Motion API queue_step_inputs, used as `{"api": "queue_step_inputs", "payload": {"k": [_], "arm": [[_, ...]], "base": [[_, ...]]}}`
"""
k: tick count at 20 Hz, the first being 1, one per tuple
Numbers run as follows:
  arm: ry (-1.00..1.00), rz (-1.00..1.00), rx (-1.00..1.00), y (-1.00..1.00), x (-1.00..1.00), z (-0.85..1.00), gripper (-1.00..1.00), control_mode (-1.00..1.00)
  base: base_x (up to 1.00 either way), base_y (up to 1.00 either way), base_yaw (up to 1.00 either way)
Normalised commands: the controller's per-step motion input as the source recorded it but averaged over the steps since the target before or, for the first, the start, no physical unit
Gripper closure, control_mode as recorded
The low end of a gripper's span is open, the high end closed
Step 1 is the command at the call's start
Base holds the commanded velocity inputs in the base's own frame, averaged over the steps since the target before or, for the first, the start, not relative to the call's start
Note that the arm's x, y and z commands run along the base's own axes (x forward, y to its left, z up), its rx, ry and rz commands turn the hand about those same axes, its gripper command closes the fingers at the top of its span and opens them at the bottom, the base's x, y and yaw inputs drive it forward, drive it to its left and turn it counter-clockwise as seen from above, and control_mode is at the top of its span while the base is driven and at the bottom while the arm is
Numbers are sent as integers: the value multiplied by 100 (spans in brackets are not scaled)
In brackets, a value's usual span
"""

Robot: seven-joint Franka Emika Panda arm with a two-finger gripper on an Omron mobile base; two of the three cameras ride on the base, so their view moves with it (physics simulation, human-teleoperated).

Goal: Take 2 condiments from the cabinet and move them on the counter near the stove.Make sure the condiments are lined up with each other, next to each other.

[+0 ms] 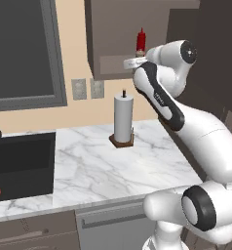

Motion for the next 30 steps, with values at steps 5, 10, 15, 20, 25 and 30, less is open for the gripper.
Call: {"api": "queue_step_inputs", "payload": {"k": [5, 10, 15, 20, 25, 30], "arm": [[20, -14, 0, -28, -100, 29, 100, -100], [19, -21, 0, -15, -88, -2, 100, -100], [-11, -20, 1, -9, -66, -57, 100, -100], [-10, -12, 5, -30, -53, -44, 100, -100], [0, -1, 2, -51, -29, -15, 100, -100], [5, 1, 3, -45, -12, -2, 100, -100]], "base": [[0, 0, 0], [0, 0, 0], [0, 0, 0], [0, 0, 0], [0, 0, 0], [0, 0, 0]]}}
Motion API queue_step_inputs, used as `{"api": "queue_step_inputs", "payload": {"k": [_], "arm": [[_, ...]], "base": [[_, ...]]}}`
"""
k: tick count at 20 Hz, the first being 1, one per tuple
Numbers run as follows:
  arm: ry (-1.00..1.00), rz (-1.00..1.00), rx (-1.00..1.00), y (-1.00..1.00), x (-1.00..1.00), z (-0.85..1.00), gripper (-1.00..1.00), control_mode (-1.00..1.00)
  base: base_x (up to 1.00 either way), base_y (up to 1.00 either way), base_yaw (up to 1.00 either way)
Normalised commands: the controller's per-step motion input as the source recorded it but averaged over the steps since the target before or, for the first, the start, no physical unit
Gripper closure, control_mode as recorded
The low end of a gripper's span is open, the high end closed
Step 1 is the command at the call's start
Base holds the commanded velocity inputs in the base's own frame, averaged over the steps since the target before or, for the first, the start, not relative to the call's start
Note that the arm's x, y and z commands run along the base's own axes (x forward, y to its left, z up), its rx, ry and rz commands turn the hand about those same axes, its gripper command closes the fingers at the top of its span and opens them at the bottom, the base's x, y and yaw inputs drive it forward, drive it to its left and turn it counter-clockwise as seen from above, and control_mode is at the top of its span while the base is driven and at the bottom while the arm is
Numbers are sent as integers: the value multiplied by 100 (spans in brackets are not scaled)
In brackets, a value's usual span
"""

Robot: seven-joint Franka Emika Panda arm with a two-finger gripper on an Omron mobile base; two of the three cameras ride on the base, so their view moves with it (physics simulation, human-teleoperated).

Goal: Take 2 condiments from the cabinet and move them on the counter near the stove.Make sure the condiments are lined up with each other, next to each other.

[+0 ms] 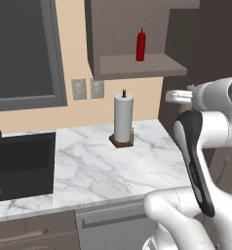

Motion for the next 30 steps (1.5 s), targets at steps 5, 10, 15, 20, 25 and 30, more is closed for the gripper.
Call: {"api": "queue_step_inputs", "payload": {"k": [5, 10, 15, 20, 25, 30], "arm": [[2, 1, 0, -12, -2, -20, 100, -100], [4, 2, 0, 0, 0, -29, 100, -100], [-1, 9, -1, 0, -1, -22, 100, -100], [1, 10, -1, 0, -1, -10, 100, -100], [2, 3, -2, 1, 0, -5, 100, -100], [0, 0, -6, 4, 0, 0, 100, 100]], "base": [[0, 0, 0], [0, 0, 0], [0, 0, 0], [0, 0, 0], [0, 0, 0], [0, 7, 0]]}}
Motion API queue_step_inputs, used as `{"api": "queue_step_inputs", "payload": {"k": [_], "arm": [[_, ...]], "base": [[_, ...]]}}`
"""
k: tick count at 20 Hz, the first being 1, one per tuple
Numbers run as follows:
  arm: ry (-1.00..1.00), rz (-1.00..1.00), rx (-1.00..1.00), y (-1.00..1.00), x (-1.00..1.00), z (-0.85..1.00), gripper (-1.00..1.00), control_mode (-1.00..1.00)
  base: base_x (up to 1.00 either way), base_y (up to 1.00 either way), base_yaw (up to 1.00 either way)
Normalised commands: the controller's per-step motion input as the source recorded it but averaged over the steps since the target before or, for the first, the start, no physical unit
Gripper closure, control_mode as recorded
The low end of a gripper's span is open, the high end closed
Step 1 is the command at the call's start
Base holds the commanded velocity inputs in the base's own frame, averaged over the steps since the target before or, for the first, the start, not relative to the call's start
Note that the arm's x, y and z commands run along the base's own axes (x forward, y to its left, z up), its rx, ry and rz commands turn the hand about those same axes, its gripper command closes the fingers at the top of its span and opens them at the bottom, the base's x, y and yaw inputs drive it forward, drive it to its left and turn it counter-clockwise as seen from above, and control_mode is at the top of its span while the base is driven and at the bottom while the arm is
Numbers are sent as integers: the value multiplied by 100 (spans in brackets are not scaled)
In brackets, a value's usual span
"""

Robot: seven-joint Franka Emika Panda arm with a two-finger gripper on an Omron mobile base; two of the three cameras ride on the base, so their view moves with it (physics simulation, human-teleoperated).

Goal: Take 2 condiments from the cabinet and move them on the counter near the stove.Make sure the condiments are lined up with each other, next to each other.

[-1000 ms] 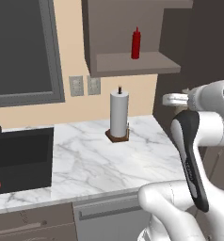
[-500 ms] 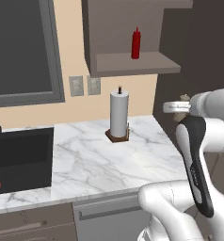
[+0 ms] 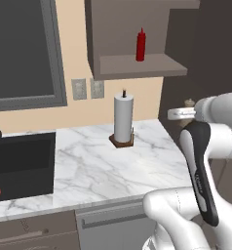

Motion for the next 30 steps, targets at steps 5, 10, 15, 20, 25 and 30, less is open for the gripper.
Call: {"api": "queue_step_inputs", "payload": {"k": [5, 10, 15, 20, 25, 30], "arm": [[0, 0, 0, 0, 0, 0, 100, 100], [0, 0, 0, 0, 0, 0, 100, 100], [0, 0, 0, 0, 0, 0, 100, 100], [0, 0, 0, 0, 0, 0, 100, 100], [0, 0, 0, 0, 0, 0, 100, 100], [0, 0, 0, 0, 0, 0, 100, 100]], "base": [[-11, 36, 0], [-64, 57, 3], [-72, 73, 4], [-75, 80, 21], [-20, 49, 39], [-2, 15, 54]]}}
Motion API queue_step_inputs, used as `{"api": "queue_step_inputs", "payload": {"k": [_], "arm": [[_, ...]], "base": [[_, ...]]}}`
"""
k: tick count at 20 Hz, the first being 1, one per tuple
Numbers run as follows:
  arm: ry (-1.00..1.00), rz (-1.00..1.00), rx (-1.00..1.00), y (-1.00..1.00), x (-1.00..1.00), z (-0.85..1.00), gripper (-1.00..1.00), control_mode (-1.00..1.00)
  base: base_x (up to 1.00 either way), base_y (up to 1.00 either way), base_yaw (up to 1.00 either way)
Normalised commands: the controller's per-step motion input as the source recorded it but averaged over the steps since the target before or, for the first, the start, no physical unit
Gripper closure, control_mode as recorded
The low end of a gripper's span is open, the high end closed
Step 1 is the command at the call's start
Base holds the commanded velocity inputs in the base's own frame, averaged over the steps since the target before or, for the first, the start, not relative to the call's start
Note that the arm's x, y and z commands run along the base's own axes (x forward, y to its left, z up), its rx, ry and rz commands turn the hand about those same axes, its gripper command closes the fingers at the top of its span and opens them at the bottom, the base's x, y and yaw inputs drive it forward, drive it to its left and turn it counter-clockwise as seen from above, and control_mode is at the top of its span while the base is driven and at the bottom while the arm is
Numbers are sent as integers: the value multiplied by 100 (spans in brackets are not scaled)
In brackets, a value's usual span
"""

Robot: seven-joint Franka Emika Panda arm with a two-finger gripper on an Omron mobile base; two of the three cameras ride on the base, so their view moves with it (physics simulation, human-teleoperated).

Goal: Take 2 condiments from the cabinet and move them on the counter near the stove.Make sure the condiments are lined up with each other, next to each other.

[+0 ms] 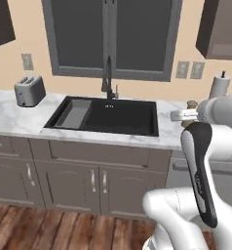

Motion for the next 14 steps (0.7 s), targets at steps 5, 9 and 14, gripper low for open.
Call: {"api": "queue_step_inputs", "payload": {"k": [5, 9, 14], "arm": [[0, 0, 0, 0, 0, 0, 100, 100], [0, 0, 0, 0, 0, 0, 100, 100], [0, 0, 0, 0, 0, 0, 100, 100]], "base": [[-16, 13, 60], [-35, 23, 65], [-11, 26, 66]]}}
